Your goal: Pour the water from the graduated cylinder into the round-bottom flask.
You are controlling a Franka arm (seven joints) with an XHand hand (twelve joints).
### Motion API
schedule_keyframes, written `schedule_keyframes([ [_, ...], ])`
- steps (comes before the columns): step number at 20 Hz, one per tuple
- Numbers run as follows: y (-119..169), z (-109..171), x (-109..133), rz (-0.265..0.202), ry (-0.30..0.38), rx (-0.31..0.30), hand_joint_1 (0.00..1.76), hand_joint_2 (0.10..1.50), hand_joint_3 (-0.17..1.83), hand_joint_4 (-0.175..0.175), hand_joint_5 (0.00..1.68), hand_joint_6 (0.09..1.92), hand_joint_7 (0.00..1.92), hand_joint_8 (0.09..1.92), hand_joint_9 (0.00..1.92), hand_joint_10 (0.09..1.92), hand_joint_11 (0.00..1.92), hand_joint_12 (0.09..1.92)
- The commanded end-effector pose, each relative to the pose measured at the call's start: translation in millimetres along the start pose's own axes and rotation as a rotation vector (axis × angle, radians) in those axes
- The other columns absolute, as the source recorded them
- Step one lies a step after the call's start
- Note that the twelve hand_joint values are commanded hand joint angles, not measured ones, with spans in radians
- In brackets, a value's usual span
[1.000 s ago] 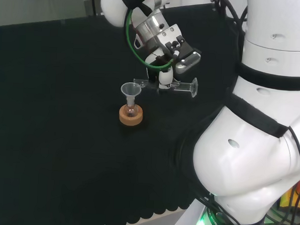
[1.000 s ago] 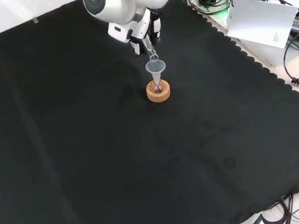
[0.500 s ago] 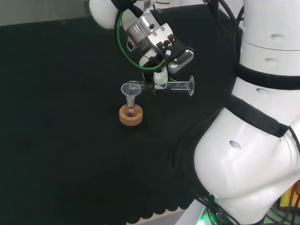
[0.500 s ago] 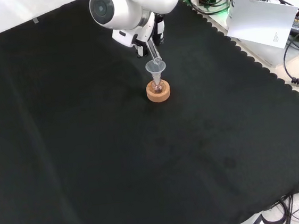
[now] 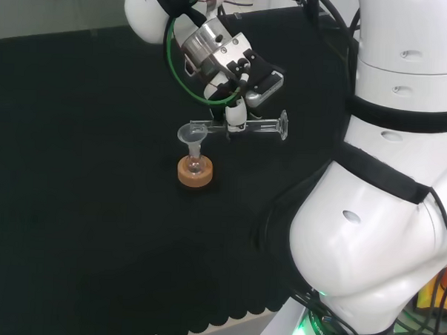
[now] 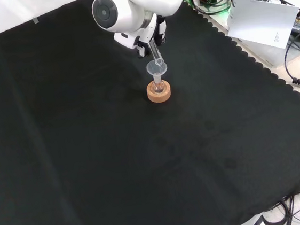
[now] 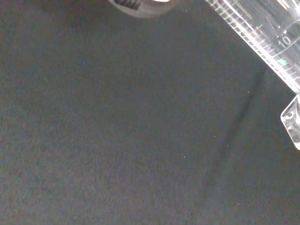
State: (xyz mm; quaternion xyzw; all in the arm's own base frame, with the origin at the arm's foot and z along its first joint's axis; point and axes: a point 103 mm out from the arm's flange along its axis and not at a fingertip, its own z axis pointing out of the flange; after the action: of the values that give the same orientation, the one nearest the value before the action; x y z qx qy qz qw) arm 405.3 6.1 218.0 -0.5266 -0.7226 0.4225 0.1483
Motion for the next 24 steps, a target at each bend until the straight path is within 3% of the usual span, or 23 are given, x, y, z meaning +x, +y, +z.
schedule_keyframes([
  [1, -7.4, 10.6, -21.7, -0.022, 0.028, -0.023, 1.12, 1.15, 0.0, -0.115, 0.93, 1.08, 1.22, 0.4, 1.44, 0.09, 1.29, 0.76],
  [24, -11.1, 7.9, -25.4, -0.018, -0.011, -0.006, 1.12, 1.14, 0.0, -0.119, 0.93, 1.08, 1.22, 0.39, 1.44, 0.09, 1.29, 0.75],
])
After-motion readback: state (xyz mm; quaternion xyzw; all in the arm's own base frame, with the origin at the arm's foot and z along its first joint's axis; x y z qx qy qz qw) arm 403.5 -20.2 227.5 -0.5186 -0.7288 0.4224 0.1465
